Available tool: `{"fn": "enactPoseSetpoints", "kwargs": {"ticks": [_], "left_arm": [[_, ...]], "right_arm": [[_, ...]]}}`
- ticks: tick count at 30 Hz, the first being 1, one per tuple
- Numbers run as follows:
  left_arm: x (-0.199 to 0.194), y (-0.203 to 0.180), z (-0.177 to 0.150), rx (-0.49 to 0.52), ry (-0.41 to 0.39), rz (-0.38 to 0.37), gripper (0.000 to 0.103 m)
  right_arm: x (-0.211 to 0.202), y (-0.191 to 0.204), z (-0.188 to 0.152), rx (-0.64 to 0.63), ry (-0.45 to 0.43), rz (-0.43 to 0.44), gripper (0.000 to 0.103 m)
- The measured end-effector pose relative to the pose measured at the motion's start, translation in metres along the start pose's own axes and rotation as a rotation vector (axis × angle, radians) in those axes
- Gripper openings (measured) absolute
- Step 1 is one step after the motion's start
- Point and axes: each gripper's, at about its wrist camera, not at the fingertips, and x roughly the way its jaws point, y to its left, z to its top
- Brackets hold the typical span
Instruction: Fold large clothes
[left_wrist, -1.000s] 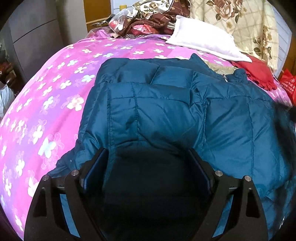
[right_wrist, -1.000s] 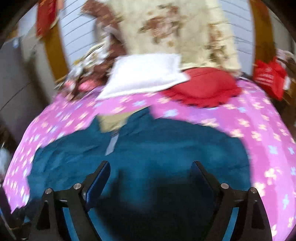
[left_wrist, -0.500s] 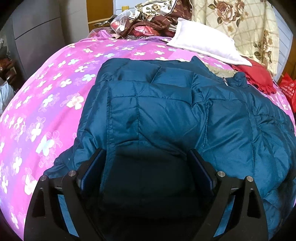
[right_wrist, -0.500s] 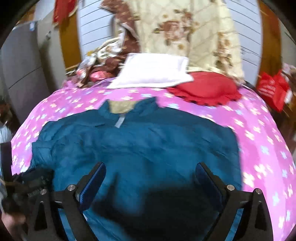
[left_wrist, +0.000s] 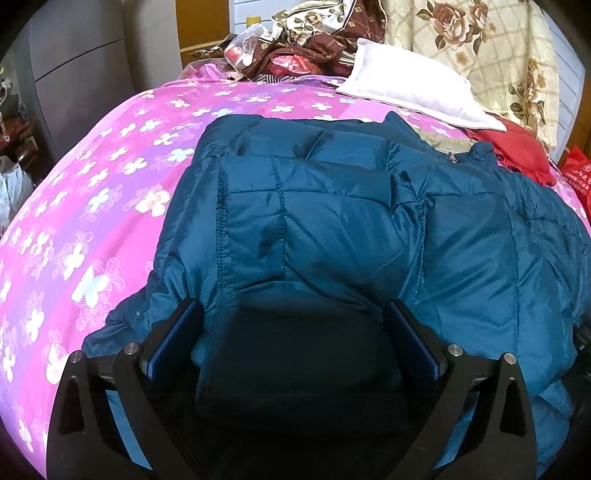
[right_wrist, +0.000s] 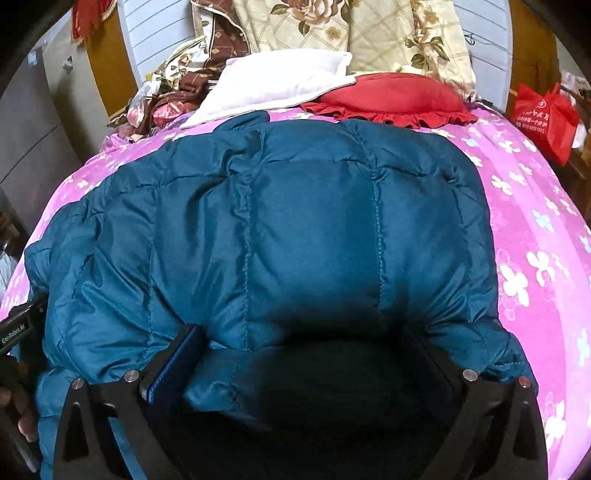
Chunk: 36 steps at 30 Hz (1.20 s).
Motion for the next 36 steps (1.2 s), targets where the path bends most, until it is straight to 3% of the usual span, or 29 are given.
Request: {"fn": "enactPoseSetpoints", "kwargs": {"ticks": [6,9,13,15,20,25,28,32,34,36], "left_arm": [[-0.001,0.002,0.000,-0.004,-0.004,-0.003,0.100],[-0.010,0.006,0.004,-0.008,-0.021,0.003,0.100],[-0.050,0.022,0.010,-0.039,-0.154,-0.003,0.100],[-0.071,0.035,0.007,-0.034,-0.180,-0.038,0.100],[-0.102,0.061,-0.013,0.048,-0.085,-0.064,0.100],[-0.127,0.084,-0.072,0.153,0.028,-0.067,0.100],[-0.129,0.088,-0.114,0.207,0.086,-0.032,0.100],[-0.123,0.092,-0.152,0.223,0.175,-0.012,0.100],[-0.133,0.099,-0.160,0.203,0.163,-0.004,0.100],[-0.153,0.109,-0.161,0.167,0.117,-0.019,0.100]], "right_arm": [[-0.003,-0.002,0.001,0.005,-0.034,0.009,0.103],[-0.027,-0.011,0.001,0.044,-0.132,0.031,0.100],[-0.089,-0.032,0.001,0.107,-0.272,0.055,0.100],[-0.114,-0.040,-0.007,0.128,-0.281,0.041,0.100],[-0.158,-0.039,-0.049,0.112,-0.224,0.015,0.100],[-0.185,-0.033,-0.111,0.058,-0.141,0.004,0.100],[-0.176,-0.032,-0.158,0.053,-0.035,0.064,0.100],[-0.154,-0.029,-0.199,-0.022,0.129,0.061,0.101],[-0.171,-0.035,-0.210,-0.019,0.079,0.047,0.100],[-0.198,-0.056,-0.221,0.085,-0.007,0.118,0.100]]}}
